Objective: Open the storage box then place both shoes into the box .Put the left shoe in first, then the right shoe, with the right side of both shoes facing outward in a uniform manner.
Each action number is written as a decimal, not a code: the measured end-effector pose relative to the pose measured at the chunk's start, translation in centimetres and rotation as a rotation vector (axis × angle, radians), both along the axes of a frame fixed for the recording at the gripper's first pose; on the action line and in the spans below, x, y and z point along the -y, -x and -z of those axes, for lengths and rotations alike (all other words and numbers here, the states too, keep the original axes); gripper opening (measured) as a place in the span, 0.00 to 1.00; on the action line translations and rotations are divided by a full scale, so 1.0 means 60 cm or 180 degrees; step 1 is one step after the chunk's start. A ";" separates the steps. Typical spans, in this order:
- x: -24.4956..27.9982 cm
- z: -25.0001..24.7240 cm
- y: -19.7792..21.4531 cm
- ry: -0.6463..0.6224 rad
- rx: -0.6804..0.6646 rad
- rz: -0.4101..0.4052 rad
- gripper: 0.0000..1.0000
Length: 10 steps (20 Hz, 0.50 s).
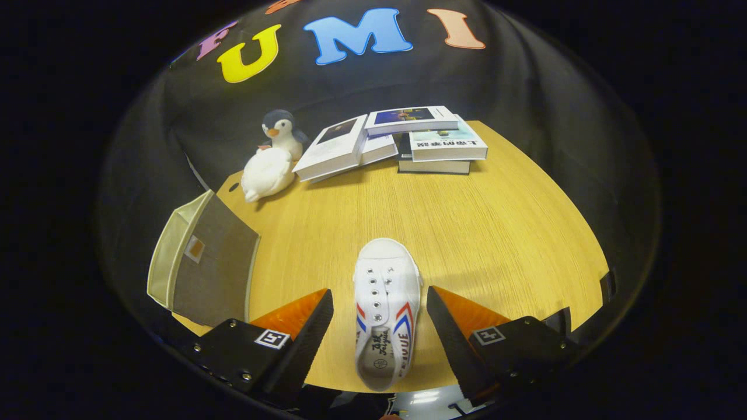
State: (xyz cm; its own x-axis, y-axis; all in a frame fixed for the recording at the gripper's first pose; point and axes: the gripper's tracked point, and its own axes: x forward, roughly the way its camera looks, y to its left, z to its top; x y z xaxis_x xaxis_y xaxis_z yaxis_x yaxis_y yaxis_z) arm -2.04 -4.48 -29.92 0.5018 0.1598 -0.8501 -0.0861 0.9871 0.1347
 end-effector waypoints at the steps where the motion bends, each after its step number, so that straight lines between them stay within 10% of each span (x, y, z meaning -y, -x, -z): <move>1: 0.009 0.010 0.005 0.0068 -0.0046 -0.0017 0.98; 10: 0.045 0.090 0.054 0.0421 -0.0485 -0.0180 0.98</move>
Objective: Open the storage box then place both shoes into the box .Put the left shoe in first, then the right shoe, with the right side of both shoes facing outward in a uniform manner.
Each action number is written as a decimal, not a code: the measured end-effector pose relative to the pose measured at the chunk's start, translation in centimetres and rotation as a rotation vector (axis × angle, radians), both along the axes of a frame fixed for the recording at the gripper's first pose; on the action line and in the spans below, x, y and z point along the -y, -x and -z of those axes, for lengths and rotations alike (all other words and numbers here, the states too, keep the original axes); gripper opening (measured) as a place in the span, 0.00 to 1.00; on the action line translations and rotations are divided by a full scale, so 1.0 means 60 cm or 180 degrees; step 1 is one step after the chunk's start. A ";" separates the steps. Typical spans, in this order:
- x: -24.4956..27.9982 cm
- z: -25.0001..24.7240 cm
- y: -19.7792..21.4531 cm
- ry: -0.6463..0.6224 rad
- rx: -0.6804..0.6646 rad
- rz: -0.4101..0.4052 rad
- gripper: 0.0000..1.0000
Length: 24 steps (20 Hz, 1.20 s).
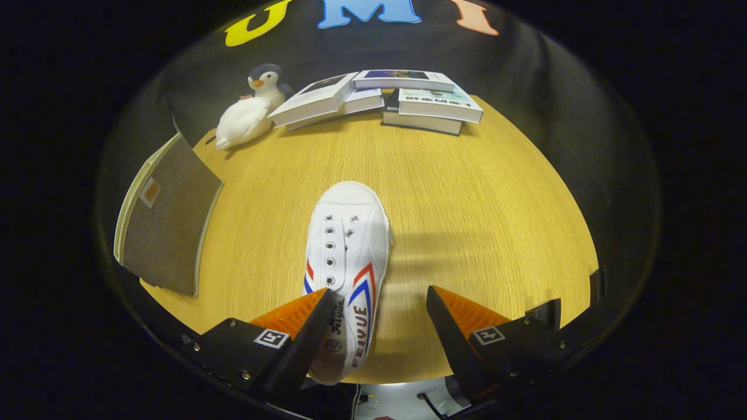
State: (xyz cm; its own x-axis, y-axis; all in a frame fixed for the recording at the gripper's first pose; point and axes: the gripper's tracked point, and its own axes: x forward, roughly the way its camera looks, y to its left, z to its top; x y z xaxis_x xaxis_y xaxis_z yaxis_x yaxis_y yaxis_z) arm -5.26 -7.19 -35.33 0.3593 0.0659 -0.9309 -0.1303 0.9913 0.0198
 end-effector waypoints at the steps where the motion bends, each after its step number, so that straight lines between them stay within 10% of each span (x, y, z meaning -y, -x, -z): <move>1: 0.000 0.003 0.000 0.0010 -0.0012 0.0002 0.98; 7: -0.004 0.024 0.006 0.0013 -0.0097 0.0033 0.85; 12: -0.030 0.023 0.005 -0.0029 -0.0097 0.0017 0.36; 14: -0.002 0.004 -0.004 0.0130 0.0005 0.0172 0.35; 16: -0.019 0.021 0.003 -0.0091 -0.0044 0.0554 0.01; 24: -0.063 -0.027 -0.001 -0.0614 -0.0040 0.0904 0.00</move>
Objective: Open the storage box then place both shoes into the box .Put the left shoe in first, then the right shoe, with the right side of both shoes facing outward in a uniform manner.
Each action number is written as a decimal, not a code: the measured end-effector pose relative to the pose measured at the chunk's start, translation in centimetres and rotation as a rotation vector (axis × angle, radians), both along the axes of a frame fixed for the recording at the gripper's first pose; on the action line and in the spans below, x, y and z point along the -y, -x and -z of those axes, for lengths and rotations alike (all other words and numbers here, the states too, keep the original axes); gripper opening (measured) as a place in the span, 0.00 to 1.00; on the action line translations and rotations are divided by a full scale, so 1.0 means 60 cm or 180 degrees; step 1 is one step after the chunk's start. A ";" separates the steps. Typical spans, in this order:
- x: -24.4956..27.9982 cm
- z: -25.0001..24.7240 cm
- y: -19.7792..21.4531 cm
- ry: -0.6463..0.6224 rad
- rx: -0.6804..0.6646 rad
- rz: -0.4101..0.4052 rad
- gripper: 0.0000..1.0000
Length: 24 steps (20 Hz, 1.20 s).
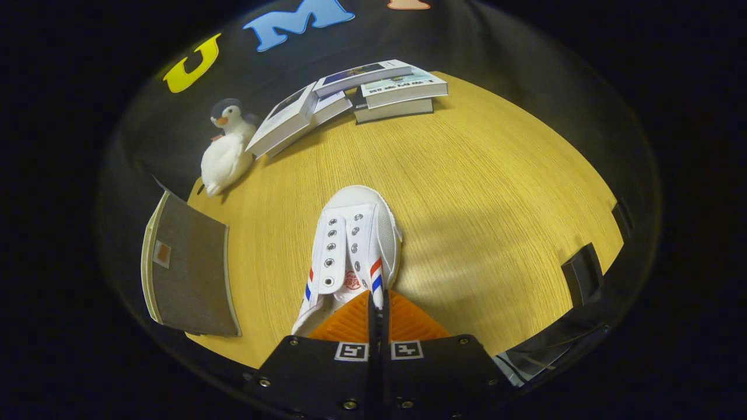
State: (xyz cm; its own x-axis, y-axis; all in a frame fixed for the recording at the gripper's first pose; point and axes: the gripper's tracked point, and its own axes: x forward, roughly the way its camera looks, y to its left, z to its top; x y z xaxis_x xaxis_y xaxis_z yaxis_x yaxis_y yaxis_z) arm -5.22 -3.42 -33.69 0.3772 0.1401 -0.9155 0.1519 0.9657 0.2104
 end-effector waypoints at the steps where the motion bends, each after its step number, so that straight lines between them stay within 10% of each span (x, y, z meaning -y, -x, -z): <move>1: -0.004 -0.009 -0.006 -0.0033 0.0030 0.0019 0.00; 24: -0.271 -0.202 -0.082 -0.0765 0.0478 -0.0447 0.00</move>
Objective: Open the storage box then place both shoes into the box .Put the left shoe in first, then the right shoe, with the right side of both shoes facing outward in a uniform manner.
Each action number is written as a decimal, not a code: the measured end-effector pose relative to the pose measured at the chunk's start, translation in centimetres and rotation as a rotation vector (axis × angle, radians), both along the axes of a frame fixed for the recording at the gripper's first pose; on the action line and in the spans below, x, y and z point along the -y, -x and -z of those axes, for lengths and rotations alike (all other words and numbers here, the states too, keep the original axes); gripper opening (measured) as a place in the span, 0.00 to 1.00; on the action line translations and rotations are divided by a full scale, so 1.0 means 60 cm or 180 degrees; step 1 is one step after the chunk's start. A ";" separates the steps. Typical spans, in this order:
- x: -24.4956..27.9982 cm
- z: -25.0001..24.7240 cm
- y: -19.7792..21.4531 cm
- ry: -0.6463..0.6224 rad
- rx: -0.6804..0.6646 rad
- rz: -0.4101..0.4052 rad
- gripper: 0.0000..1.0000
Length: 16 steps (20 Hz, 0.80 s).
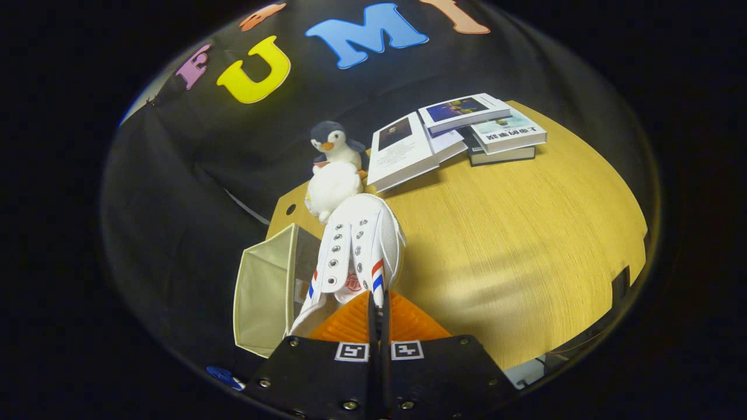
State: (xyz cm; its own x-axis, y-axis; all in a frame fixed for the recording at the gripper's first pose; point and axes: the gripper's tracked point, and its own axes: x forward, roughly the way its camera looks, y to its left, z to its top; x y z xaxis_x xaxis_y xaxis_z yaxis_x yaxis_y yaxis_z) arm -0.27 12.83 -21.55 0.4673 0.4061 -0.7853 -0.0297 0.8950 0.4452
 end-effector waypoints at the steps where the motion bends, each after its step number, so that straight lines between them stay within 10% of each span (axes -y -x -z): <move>1: -0.015 -0.009 0.001 -0.0024 0.0015 -0.0033 0.00; 16: -0.220 -0.037 0.029 -0.0144 0.0084 -0.0557 0.00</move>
State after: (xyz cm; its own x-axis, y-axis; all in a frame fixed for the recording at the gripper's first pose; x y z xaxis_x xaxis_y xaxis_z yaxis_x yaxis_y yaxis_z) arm -1.99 26.04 -19.32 0.4067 0.5177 -0.7527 -0.1955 0.8542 0.4819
